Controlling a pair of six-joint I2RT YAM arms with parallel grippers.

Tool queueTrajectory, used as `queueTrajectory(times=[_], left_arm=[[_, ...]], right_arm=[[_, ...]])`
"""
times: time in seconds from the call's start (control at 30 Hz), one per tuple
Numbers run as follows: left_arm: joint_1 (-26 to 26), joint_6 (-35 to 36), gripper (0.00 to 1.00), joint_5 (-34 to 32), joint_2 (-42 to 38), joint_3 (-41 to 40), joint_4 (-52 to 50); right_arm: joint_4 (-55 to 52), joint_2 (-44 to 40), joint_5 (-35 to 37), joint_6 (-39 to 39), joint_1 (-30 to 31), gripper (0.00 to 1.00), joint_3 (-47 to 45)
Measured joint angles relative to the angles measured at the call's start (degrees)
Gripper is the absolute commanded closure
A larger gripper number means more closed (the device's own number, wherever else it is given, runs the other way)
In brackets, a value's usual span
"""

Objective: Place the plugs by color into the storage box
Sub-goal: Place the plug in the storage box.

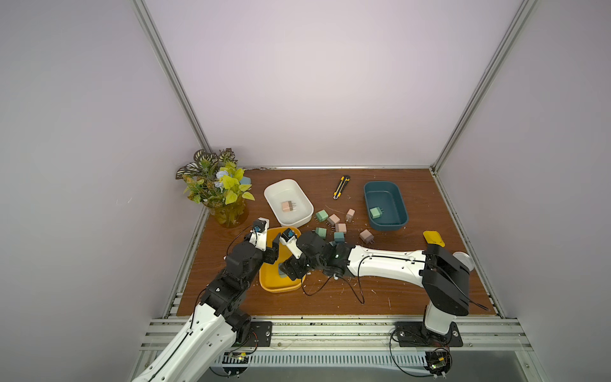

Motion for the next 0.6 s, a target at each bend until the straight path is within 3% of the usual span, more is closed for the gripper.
queueTrajectory(times=[0.3,0.6], left_arm=[[0.0,0.0,0.31,0.2,-0.2,0.0,0.0],[0.0,0.0,0.3,1.4,0.3,0.0,0.6]], right_arm=[[0.1,-1.3,4.2,0.2,0.0,0.3,-1.3],[0.9,-11.3,12.2,1.4,-1.7,0.33,-8.5]])
